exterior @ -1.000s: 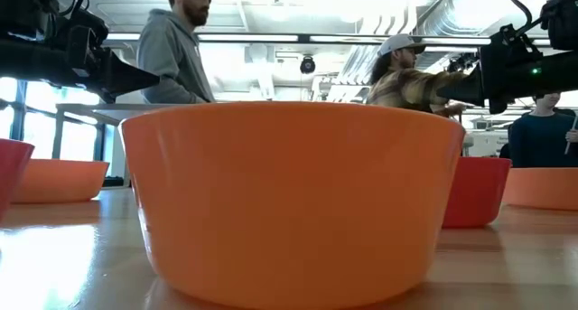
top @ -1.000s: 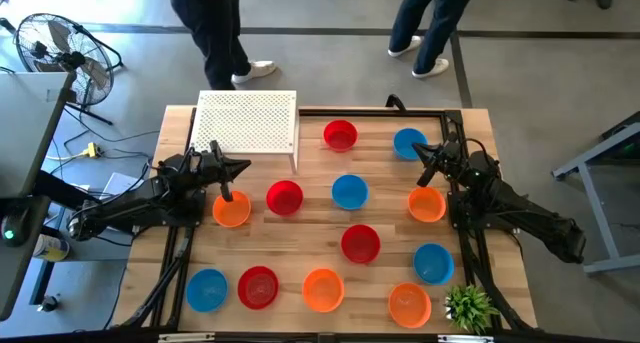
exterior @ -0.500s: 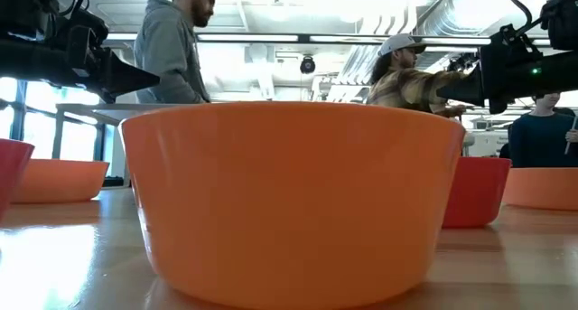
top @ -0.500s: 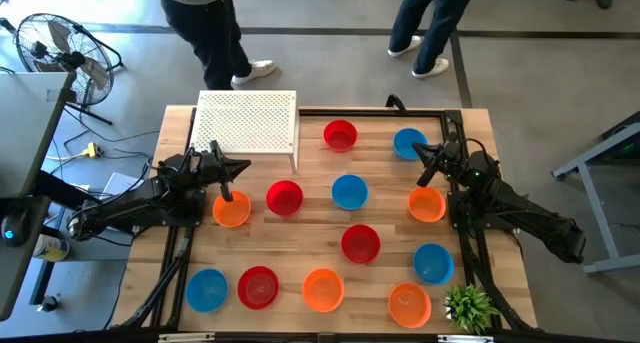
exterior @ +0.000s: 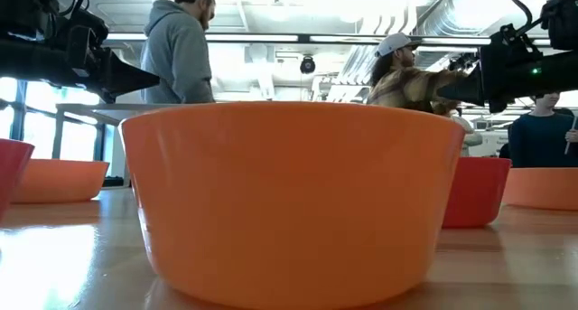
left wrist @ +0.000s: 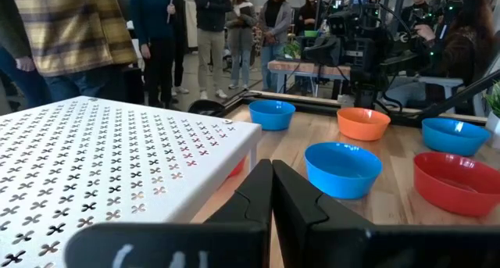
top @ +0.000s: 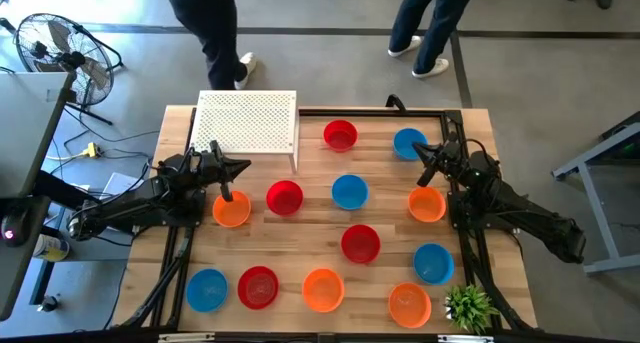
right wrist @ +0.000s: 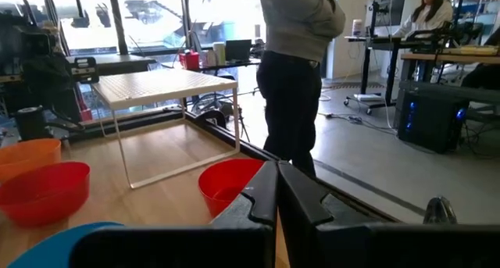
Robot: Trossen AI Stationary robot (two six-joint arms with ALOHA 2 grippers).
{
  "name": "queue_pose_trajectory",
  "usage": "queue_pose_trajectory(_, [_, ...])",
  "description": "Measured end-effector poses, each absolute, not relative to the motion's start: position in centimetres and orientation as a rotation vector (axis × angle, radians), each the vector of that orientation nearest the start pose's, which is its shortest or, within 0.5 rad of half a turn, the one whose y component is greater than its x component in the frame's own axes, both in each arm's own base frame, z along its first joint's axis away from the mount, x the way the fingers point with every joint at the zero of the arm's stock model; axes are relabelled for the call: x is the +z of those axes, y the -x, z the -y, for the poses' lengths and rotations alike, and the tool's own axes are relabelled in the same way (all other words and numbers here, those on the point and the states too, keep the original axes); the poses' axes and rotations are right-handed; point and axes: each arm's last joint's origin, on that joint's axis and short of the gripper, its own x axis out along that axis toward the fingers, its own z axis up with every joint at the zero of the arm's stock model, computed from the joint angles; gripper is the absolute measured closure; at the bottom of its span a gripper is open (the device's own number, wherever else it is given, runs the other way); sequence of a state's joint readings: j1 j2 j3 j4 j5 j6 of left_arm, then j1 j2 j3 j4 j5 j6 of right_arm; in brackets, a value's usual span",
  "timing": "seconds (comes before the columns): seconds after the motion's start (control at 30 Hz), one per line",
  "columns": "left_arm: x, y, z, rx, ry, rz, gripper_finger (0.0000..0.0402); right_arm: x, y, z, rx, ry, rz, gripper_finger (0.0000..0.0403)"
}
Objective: Pick & Place Mini bowls
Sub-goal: Put the blue bowl on the shelf
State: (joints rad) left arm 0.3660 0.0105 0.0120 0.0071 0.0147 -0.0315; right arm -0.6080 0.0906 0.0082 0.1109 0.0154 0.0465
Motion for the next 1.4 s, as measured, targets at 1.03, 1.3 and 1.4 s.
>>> queue_pose_trajectory(1.03, [16.8,-9.1,-3.4,0.334,0.046,0.022,0.0401,20.8,-14.6,4.3,-0.403,-0.206,-0.229,0.0403])
queue_pose_trajectory(1.3, [16.8,-9.1,-3.4,0.333,0.046,0.021,0.0401,19.2,-18.9,4.1,-0.385,-0.303,-0.502,0.037])
queue_pose_trajectory(1.4, [16.8,-9.1,-3.4,0.335,0.037,0.018,0.0401,19.3,-20.7,3.7,-0.337,-0.216,-0.642,0.0335])
